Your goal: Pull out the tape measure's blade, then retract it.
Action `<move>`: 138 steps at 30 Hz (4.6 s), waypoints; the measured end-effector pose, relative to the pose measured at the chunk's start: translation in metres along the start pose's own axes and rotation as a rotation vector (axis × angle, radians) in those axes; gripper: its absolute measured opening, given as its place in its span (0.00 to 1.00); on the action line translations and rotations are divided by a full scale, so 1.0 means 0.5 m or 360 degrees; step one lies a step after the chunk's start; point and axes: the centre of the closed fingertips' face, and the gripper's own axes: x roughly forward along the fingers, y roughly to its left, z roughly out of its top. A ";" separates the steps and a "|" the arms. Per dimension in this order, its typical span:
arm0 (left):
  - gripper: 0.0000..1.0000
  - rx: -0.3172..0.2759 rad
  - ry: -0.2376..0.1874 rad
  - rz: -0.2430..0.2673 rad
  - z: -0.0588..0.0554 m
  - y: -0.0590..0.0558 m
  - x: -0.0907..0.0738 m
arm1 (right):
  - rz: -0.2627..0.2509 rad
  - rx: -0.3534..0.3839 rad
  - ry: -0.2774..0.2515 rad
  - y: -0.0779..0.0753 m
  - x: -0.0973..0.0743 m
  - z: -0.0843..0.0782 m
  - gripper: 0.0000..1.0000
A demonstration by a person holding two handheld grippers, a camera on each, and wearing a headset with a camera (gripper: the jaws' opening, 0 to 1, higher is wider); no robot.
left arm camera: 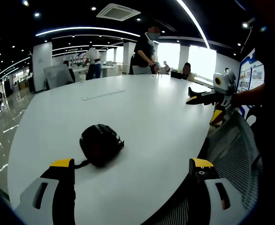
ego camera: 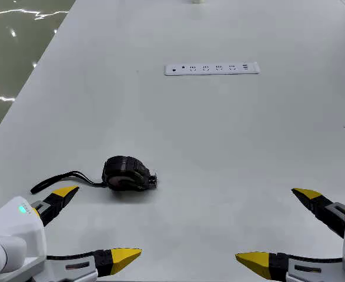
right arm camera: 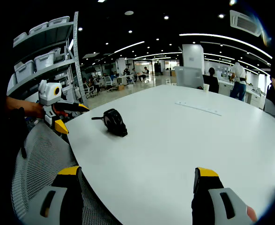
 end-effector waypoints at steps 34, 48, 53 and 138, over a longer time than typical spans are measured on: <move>0.99 0.0018 0.0013 -0.0006 0.002 0.005 -0.003 | 0.0025 -0.0020 0.0008 0.002 0.004 0.000 0.99; 0.99 0.0056 0.0051 -0.0040 0.003 0.024 0.006 | 0.0106 -0.0060 0.0036 -0.003 0.019 0.000 0.99; 0.99 0.0090 0.0064 -0.0064 0.009 0.029 0.014 | 0.0158 -0.0086 0.0051 -0.003 0.028 0.004 0.99; 0.52 0.0612 0.0539 -0.0570 -0.011 0.156 0.148 | 0.0784 -0.0700 0.0301 -0.010 0.299 0.043 0.61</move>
